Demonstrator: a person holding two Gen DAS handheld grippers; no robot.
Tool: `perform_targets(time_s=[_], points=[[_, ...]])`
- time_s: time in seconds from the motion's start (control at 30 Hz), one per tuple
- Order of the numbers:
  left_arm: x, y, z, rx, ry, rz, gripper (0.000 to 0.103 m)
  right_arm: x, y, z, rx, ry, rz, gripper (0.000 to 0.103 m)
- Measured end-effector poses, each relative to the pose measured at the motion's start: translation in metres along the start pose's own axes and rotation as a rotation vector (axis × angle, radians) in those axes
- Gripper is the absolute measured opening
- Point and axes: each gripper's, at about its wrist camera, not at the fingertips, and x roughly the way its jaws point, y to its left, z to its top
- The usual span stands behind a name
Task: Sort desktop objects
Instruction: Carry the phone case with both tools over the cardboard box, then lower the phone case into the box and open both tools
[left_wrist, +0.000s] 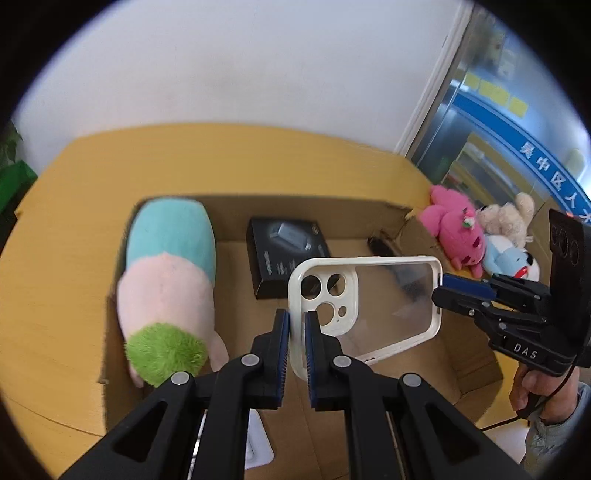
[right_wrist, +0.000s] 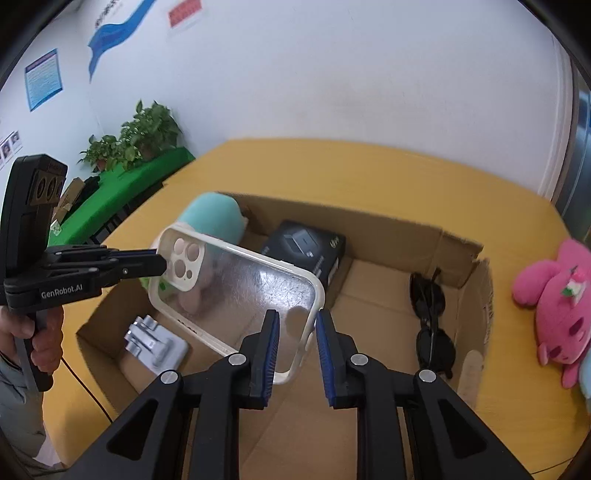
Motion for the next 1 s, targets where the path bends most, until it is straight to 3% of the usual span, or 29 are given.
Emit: perform_targets(time_s=[0.2, 0.47, 0.67, 0.77, 0.8, 0.87, 0.93, 1.0], points=[[0.058, 0.005, 0.000, -0.021, 0.143, 0.061, 0.008, 0.063, -0.029, -0.001, 0.044, 0.165, 0.033, 0.027], [0.115, 0.018, -0.008, -0.067, 0.345, 0.164, 0.008, 0.127, -0.034, -0.017, 0.069, 0.349, 0.039, 0.027], [0.113, 0.016, -0.011, -0.077, 0.346, 0.168, 0.008, 0.127, -0.037, -0.024, 0.096, 0.356, 0.026, 0.028], [0.084, 0.007, -0.018, -0.034, 0.258, 0.194, 0.009, 0.095, -0.023, -0.027, 0.061, 0.260, 0.024, 0.035], [0.063, 0.003, -0.022, -0.017, 0.194, 0.186, 0.011, 0.078, -0.014, -0.029, 0.038, 0.211, 0.027, 0.038], [0.023, -0.003, -0.031, -0.013, 0.071, 0.194, 0.027, 0.027, 0.011, -0.036, -0.038, 0.062, 0.046, 0.056], [-0.029, -0.007, -0.051, -0.036, -0.087, 0.214, 0.068, -0.021, 0.031, -0.047, -0.103, -0.081, 0.050, 0.073], [-0.072, -0.010, -0.071, -0.053, -0.213, 0.238, 0.077, -0.068, 0.048, -0.059, -0.131, -0.223, 0.035, 0.084]])
